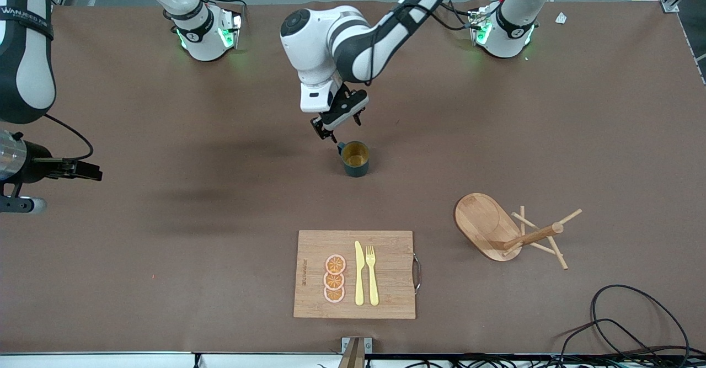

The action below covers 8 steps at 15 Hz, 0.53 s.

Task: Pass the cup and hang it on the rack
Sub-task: 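Lower the left gripper onto the mug handle and grasp it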

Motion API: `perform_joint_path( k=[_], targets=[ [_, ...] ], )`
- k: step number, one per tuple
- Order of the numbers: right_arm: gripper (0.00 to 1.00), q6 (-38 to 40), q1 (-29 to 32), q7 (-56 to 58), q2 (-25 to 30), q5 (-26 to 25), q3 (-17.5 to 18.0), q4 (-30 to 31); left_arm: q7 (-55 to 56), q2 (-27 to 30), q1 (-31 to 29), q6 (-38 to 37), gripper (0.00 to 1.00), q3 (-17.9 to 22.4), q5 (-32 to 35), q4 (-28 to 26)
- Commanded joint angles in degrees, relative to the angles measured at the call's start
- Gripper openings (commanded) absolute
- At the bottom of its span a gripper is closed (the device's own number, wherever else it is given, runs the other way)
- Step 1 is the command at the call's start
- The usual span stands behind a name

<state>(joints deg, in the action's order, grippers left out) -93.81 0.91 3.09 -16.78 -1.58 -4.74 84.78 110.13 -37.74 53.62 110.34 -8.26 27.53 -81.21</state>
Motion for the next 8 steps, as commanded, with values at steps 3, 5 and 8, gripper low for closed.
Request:
perform_joint_path(
  k=[3, 5, 8],
  targets=[
    [1.0, 3.5, -0.2, -0.6, 0.5, -0.5, 0.4, -1.4, 10.3, -8.1, 2.3, -0.1, 0.74, 0.8, 7.2, 7.1],
    [1.0, 5.0, -0.5, -0.5, 1.0, -0.4, 0.4, -1.3, 10.7, -9.8, 3.3, 0.0, 0.69, 1.4, 7.3, 7.6],
    [1.0, 6.5, -1.2, -0.6, 2.9, -0.4, 0.9, -1.1, 11.7, -12.2, 5.2, 0.5, 0.62, 3.6, 7.3, 9.8]
  ],
)
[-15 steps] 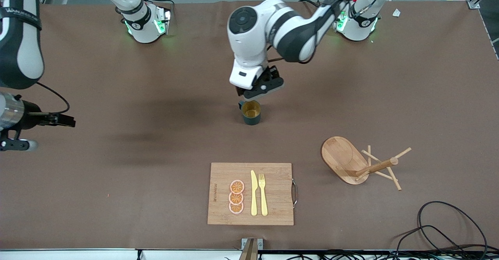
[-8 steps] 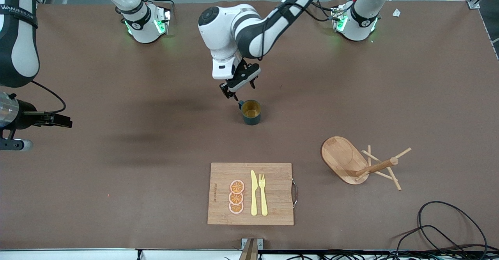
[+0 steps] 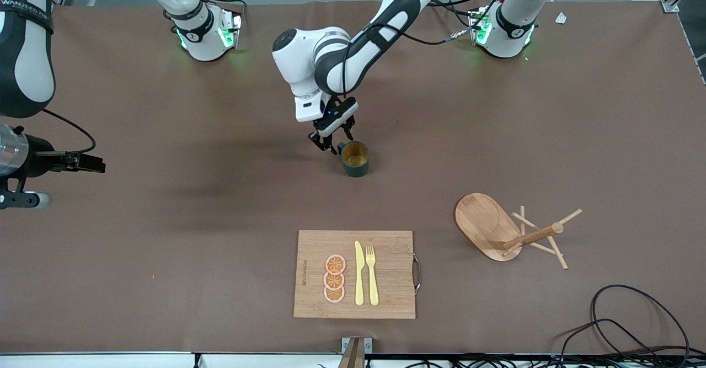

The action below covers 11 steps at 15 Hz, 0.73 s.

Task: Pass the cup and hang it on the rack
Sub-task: 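Lower the left gripper onto the mug handle and grasp it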

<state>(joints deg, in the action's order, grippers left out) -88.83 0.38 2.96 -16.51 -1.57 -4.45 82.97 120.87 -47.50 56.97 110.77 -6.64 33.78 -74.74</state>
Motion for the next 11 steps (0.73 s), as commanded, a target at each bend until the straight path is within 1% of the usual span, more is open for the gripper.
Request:
perform_joint_path(
  k=[1, 4, 8, 11],
  targets=[
    [1.0, 1.9, -0.9, -0.7, 4.0, -0.3, 0.5, 1.3, 1.0, -3.0, 2.6, 0.4, 0.61, 2.8, 1.0, 3.4],
    [1.0, 1.9, -0.3, -0.7, 8.4, 0.6, 0.2, 4.4, 0.9, -3.5, 3.0, 0.4, 0.6, 3.0, 1.0, 3.1],
    [1.0, 1.6, -0.1, -0.6, 15.3, 0.5, 0.1, 9.6, 0.9, -3.1, 3.3, -1.8, 0.62, 2.8, 0.2, 2.9],
    [1.0, 3.0, 0.5, -0.4, 18.2, 0.5, 0.1, 9.8, 1.0, -3.7, 3.2, -1.5, 0.61, 2.8, 0.2, 2.9]
  ],
)
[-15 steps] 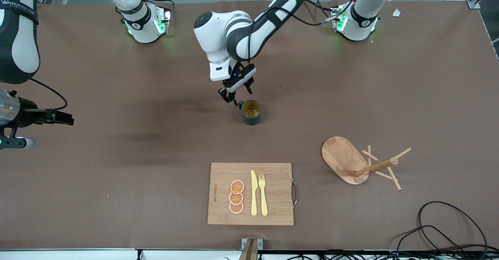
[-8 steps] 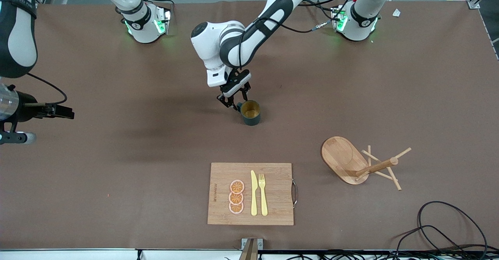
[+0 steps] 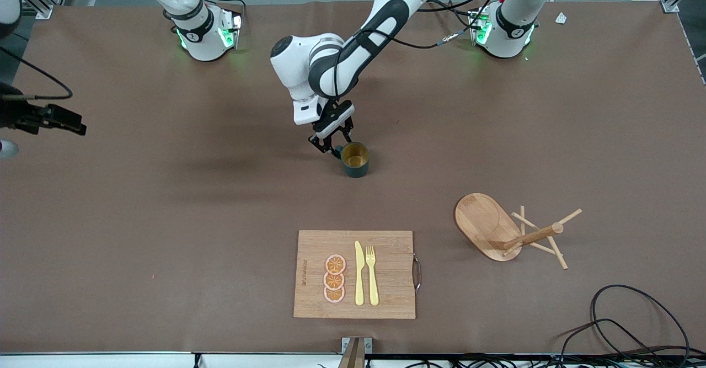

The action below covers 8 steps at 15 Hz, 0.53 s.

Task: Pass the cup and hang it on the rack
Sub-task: 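Lower the left gripper onto the mug handle and grasp it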

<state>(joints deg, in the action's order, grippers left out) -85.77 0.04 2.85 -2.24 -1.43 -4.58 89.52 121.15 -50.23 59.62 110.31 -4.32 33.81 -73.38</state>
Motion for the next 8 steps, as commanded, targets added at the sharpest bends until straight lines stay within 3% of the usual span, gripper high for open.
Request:
perform_joint_path(
  k=[1, 8],
  targets=[
    [1.0, 0.3, 1.0, -0.1, 4.7, 0.4, 0.2, 3.3, 1.5, -1.4, 0.6, -0.9, 0.61, 0.5, 0.2, 1.7],
    [1.0, 2.4, 0.8, 0.1, 7.1, 0.6, 0.3, 3.2, 3.7, -2.3, 0.6, -0.6, 0.52, 0.4, 0.2, 1.6]
  ],
)
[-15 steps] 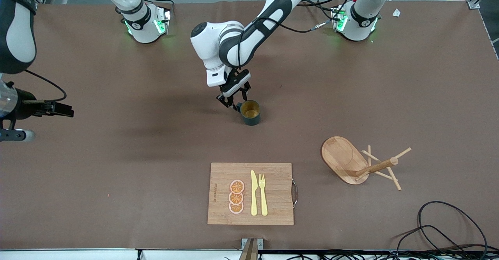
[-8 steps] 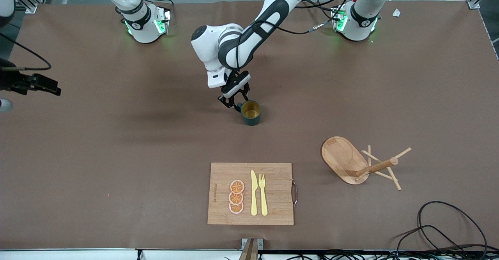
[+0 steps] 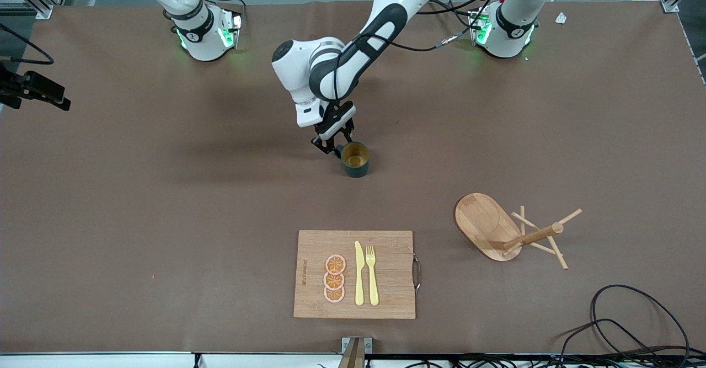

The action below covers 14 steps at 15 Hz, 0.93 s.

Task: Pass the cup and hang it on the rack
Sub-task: 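Lower the left gripper onto the mug handle and grasp it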

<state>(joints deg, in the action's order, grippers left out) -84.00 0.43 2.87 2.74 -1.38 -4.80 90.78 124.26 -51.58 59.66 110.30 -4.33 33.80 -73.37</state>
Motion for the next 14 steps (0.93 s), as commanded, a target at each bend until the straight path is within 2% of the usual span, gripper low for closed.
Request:
perform_joint_path(
  k=[1, 5, 8, 9, 14],
  targets=[
    [1.0, 0.8, 0.4, 0.1, 2.7, 0.7, 0.7, 1.9, 0.6, -1.3, 0.5, -0.6, 0.5, 0.4, 0.2, 1.6],
    [1.0, 0.2, 0.4, 0.2, 3.1, 0.7, 0.6, 1.7, 0.2, -1.2, 0.6, -0.6, 0.33, 0.2, 0.1, 1.6],
    [1.0, 0.6, 0.6, 0.2, 2.9, 0.7, 0.4, 0.6, -0.2, -0.1, 0.5, -1.1, 0.1, 0.2, -0.1, 1.6],
    [1.0, 0.9, 0.6, 0.1, 2.8, 0.7, 0.4, 0.0, -0.4, 0.7, 0.4, -1.3, 0.06, 0.1, -0.2, 1.6],
    [1.0, 1.2, 0.5, -0.1, 2.4, 0.9, 0.5, -1.5, -8.5, 7.9, -2.5, -2.0, 0.03, 0.5, -5.7, 1.6]
  ],
)
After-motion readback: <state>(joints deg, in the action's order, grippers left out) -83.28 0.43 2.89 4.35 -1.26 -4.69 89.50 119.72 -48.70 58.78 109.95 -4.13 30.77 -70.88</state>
